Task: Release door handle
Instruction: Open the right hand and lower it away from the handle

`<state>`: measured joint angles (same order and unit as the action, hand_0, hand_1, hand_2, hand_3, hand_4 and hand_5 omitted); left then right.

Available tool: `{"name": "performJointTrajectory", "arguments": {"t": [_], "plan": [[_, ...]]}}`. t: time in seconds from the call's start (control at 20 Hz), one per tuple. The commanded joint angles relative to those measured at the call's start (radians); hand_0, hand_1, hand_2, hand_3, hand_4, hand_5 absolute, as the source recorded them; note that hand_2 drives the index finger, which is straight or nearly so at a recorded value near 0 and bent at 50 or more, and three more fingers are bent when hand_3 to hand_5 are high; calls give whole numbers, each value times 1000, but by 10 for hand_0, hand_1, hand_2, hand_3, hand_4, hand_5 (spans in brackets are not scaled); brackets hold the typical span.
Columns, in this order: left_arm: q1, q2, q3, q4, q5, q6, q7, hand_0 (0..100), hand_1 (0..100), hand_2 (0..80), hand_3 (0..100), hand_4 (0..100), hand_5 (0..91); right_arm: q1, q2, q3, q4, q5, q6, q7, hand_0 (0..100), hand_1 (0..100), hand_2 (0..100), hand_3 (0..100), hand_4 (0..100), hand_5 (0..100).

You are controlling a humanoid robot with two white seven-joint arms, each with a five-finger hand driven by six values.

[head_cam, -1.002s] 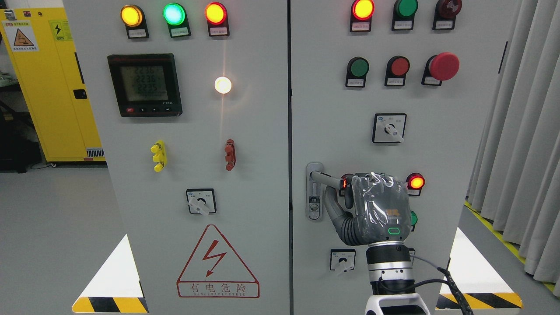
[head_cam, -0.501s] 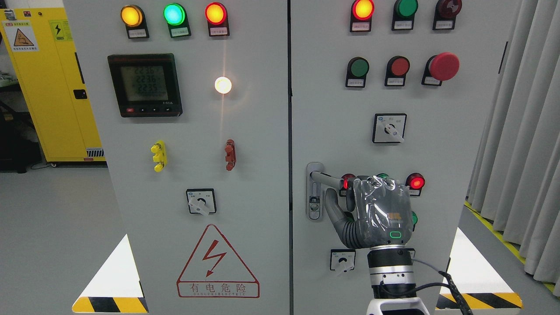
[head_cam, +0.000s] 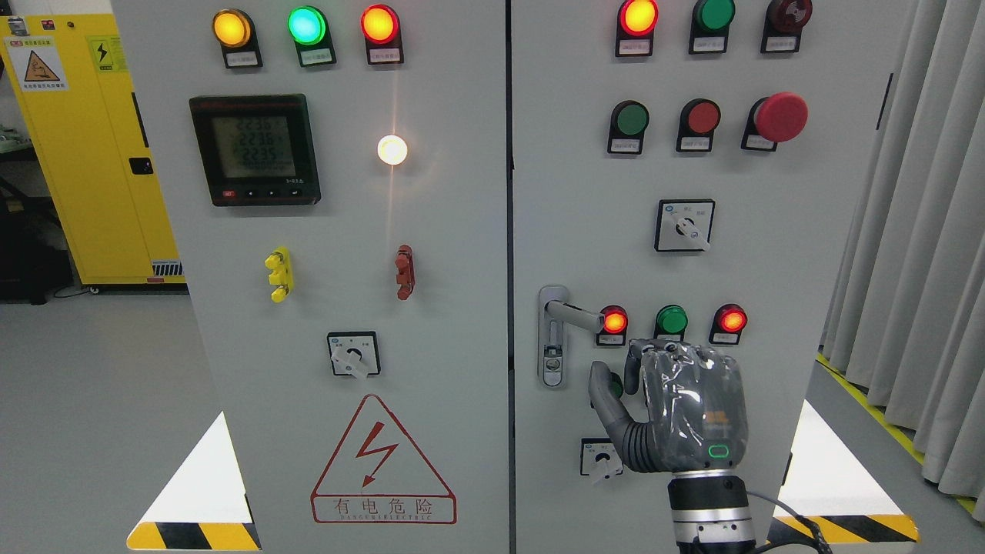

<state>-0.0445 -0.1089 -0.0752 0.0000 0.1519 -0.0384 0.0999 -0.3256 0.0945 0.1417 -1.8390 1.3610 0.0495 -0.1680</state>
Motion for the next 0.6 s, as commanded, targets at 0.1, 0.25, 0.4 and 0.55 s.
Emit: {"name": "performJointTrajectory", "arguments": {"t": [0.1,0.25,0.4,0.55], "plan": [[0,0,0,-12,0,0,0,120,556,0,0,0,0,112,-10,-184,-103,-78,-198,-36,537,433,322,478,508,396],[0,0,0,-12,0,0,0,120,556,0,0,0,0,126,-7,-212,-105,-118,-273,-51,510,417,167,283,303,215],[0,0,0,-12,0,0,0,120,556,0,0,0,0,134,-13,-229,-112,-164,-296,-71,519,410,63,134,124,25],[0,0,0,-12,0,0,0,120,556,0,0,0,0,135,-12,-229,-111,-204,-335,-71,539,400,0,21,7,0]]}}
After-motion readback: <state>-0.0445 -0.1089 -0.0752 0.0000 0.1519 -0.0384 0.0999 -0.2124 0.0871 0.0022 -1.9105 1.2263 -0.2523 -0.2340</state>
